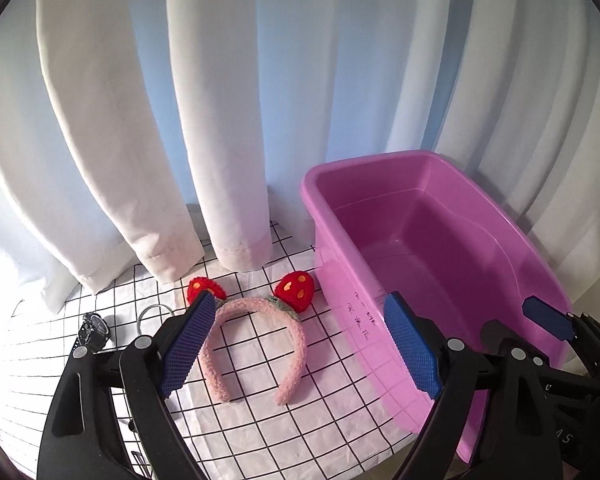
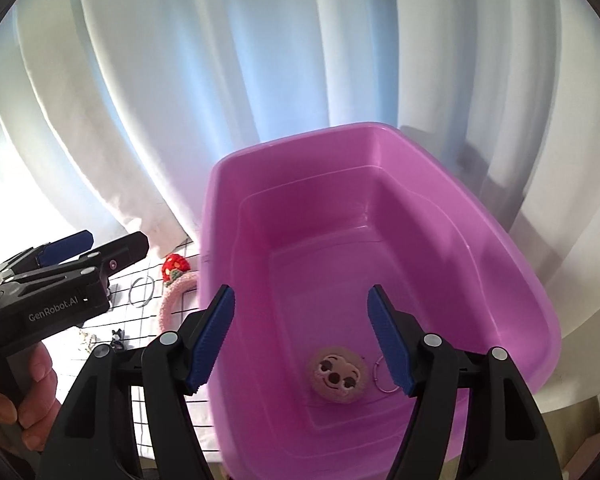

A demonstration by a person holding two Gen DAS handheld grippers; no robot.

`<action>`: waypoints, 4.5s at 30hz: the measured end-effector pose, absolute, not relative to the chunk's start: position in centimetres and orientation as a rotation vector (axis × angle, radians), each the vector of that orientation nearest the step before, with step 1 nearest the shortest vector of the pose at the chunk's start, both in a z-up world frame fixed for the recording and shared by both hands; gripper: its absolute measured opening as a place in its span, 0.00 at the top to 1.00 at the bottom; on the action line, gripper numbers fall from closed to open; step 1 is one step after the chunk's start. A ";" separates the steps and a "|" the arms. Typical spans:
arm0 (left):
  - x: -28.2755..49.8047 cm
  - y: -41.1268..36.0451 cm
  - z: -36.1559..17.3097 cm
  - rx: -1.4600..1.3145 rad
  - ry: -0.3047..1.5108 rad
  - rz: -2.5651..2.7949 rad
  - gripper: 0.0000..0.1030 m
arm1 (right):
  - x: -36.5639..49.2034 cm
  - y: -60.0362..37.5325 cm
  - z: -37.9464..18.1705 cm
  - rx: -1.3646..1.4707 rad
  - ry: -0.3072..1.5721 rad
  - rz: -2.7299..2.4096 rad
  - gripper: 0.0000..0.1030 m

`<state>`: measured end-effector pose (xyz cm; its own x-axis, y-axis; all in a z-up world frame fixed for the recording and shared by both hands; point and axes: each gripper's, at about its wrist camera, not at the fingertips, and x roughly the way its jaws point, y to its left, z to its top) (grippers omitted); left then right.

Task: Organize jewelry
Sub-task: 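Withdraw both tools from the tub back over the table, then grasp the pearl hair clip with the left gripper while the right gripper grasps the pink headband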

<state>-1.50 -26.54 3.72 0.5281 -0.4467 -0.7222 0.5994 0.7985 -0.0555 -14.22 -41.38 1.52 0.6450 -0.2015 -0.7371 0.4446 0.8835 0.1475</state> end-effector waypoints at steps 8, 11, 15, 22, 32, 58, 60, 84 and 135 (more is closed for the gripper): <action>-0.9 -21.7 4.0 0.161 0.792 -0.568 0.12 | -12.5 -37.9 2.3 0.291 0.776 -0.291 0.31; -0.9 -19.5 3.9 0.140 0.797 -0.542 0.10 | -11.7 -36.3 2.4 0.279 0.779 -0.252 0.31; -1.0 -16.7 3.9 0.121 0.797 -0.497 0.09 | -10.7 -34.2 2.4 0.261 0.792 -0.198 0.30; -0.7 -10.8 3.5 0.103 0.790 -0.398 0.07 | -9.0 -30.0 2.5 0.221 0.811 -0.112 0.29; 1.3 -1.9 1.1 0.049 0.848 -0.227 0.07 | -6.5 -26.3 0.9 0.190 0.868 -0.045 0.29; 6.0 6.2 -12.1 0.014 1.064 -0.108 0.07 | -1.2 -24.3 -9.4 0.249 1.063 -0.111 0.29; 6.5 5.7 -12.8 0.027 1.064 -0.120 0.07 | -0.7 -24.2 -10.1 0.249 1.068 -0.119 0.29; 11.0 2.6 -17.4 0.104 1.092 -0.202 0.07 | 4.4 -24.9 -16.5 0.279 1.147 -0.199 0.29; 9.5 2.5 -19.6 0.098 1.067 -0.208 0.23 | 6.6 -21.9 -18.8 0.179 1.116 -0.127 0.90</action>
<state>9.49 2.48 -19.61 0.4659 -0.1215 -0.8765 0.2160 0.9762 -0.0206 6.63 -21.88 -18.75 0.4346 -0.0120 -0.9006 0.1910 0.9784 0.0791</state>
